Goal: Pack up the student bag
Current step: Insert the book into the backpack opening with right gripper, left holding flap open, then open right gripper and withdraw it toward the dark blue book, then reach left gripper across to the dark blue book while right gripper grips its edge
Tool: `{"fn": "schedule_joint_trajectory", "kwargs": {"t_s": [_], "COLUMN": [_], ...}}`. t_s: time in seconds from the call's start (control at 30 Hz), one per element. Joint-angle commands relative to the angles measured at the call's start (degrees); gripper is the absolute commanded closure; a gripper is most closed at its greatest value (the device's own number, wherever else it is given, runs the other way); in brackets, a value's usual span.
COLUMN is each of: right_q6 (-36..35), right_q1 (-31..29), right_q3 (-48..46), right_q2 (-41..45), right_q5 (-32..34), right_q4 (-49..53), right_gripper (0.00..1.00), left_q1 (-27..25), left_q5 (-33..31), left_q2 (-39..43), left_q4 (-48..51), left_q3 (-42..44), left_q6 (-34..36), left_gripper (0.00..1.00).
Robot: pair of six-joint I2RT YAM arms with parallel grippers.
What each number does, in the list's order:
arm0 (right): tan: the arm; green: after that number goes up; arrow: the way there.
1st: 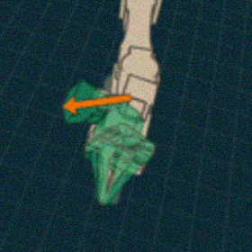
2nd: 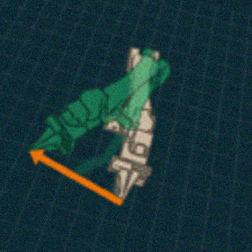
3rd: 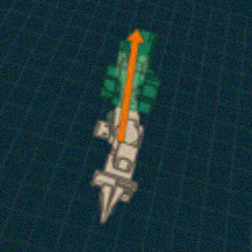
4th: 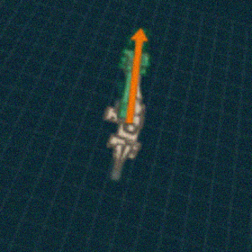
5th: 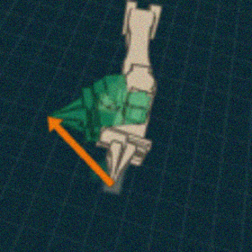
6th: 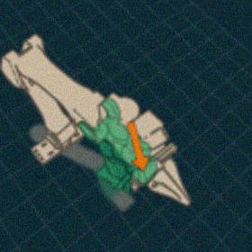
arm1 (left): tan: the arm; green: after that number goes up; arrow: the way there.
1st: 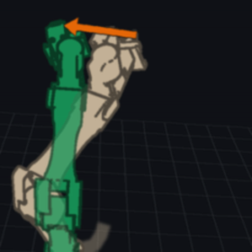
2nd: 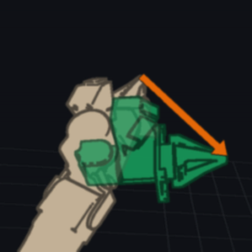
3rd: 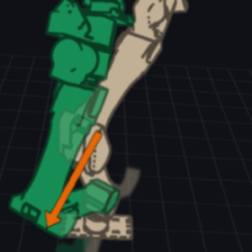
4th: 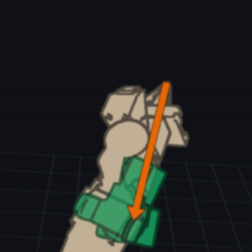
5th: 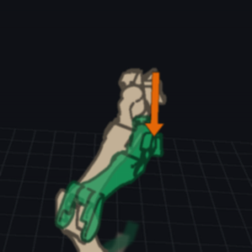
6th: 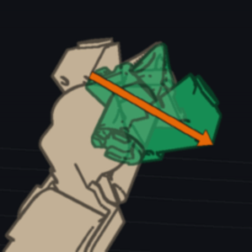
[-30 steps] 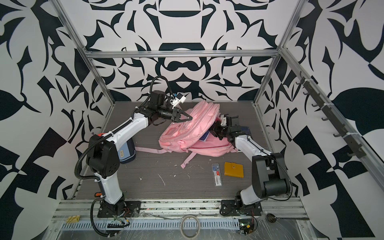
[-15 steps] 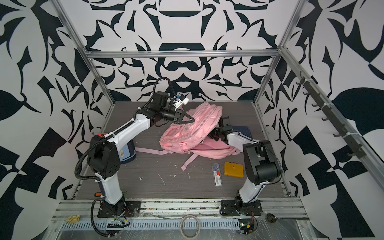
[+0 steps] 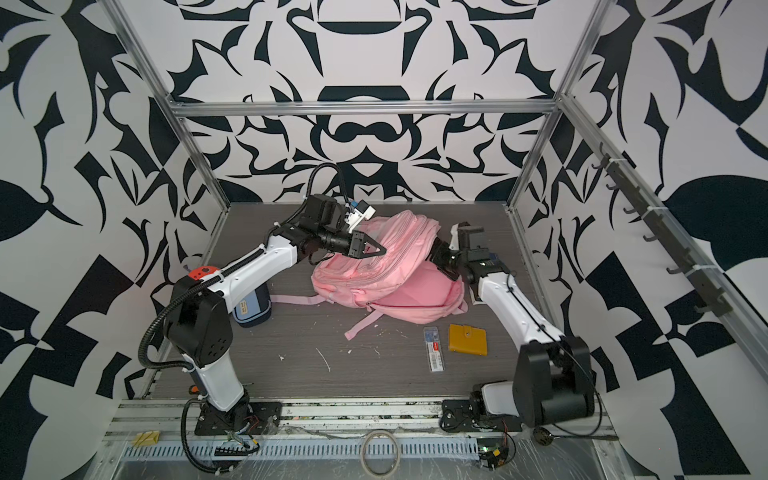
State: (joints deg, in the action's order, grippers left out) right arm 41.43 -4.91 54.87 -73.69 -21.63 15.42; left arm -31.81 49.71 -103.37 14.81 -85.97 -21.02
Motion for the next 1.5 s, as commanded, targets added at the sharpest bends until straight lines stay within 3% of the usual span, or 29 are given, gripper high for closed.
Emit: {"fn": "schedule_joint_trajectory", "kwargs": {"t_s": [0.0, 0.17, 0.27, 0.37, 0.5, 0.57, 0.63, 0.7, 0.8, 0.97, 1.17, 1.37, 1.47], "right_q6": [-6.33, -15.37, -20.38, -24.13, -27.51, -28.21, -28.68, -29.02, -30.29, -32.45, -33.53, -32.05, -31.05], "right_q1": [5.29, 16.89, 22.73, 26.11, 28.46, 29.28, 29.99, 30.45, 30.84, 31.06, 31.25, 31.19, 31.19], "right_q3": [-0.51, 1.09, 1.44, 2.78, 5.44, 6.68, 8.9, 11.07, 15.25, 21.67, 25.05, 24.02, 21.19], "right_q2": [5.41, 4.97, 2.03, -2.72, -9.17, -11.81, -14.92, -17.76, -22.85, -30.09, -34.83, -36.82, -35.38], "right_q5": [1.15, 1.06, 2.51, 2.29, 2.11, 2.37, 3.08, 3.25, 3.79, 3.79, 4.3, 2.66, 2.99], "right_q4": [10.25, 17.52, 18.09, 17.2, 16.05, 15.17, 15.19, 14.73, 15.15, 16.47, 16.45, 15.35, 13.89], "right_gripper": [0.07, 0.06, 0.06, 0.09, 0.1, 0.1, 0.1, 0.1, 0.11, 0.13, 0.18, 0.23, 0.22], "left_q1": [0.96, 0.88, 0.66, 0.52, -0.72, -2.91, -6.35, -9.29, -12.85, -20.23, -24.32, -24.39, -24.44], "left_q5": [-3.46, -6.78, -8.79, -11.38, -21.07, -26.42, -29.42, -28.92, -23.13, -18.36, -11.58, -11.22, -12.19], "left_q2": [-1.02, -4.09, -5.36, -5.89, -5.85, -6.16, -7.52, -9.75, -14.56, -24.84, -36.07, -40.68, -40.54], "left_q4": [-1.1, -2.68, -1.68, 0.99, 10.83, 16.63, 22.15, 25.06, 25.56, 27.82, 26.09, 16.06, 9.56], "left_q3": [0.86, 1.69, 0.78, -0.2, -4.7, -8.64, -13.44, -17.1, -21.7, -34.68, -46.98, -46.57, -41.93], "left_q6": [2.9, 1.67, 1.22, 1.16, 3.76, 5.47, 5.95, 3.87, -0.63, -1.69, -7.75, -15.13, -18.54], "left_gripper": [1.0, 0.97, 0.71, 0.53, 0.26, 0.12, 0.04, 0.0, 0.0, 0.0, 0.0, 0.04, 0.05]}}
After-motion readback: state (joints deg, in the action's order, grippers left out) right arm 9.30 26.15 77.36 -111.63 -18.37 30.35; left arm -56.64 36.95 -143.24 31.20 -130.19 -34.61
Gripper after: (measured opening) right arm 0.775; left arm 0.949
